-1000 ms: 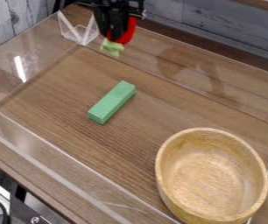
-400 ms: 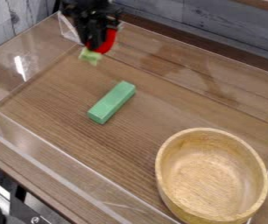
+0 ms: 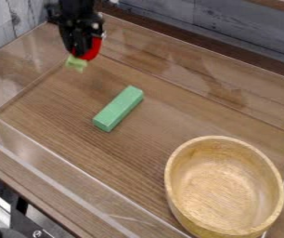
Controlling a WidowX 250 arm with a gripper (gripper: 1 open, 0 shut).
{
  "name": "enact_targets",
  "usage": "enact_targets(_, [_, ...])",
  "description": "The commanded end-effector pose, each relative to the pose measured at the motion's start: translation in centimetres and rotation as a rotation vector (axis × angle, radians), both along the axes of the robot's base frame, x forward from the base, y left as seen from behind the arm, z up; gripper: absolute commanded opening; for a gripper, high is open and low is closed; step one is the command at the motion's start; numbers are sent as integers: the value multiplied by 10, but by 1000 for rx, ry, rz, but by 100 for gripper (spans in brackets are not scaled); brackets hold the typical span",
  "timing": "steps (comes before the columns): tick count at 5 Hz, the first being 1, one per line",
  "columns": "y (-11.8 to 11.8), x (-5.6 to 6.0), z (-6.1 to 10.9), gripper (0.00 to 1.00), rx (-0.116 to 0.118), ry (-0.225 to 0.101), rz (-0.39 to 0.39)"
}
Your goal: Move the red object to the left side of the table
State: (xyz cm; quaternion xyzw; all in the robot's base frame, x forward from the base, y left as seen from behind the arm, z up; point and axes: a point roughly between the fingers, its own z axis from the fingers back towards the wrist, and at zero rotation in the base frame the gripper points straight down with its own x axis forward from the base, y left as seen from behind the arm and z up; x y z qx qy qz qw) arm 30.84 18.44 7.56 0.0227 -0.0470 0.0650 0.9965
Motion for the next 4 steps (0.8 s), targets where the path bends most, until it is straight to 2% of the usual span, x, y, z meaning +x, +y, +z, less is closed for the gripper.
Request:
enact_targets(1, [-22, 15, 27, 0, 30, -62, -43])
enact_targets(4, [9, 33, -9, 0, 46, -27, -37])
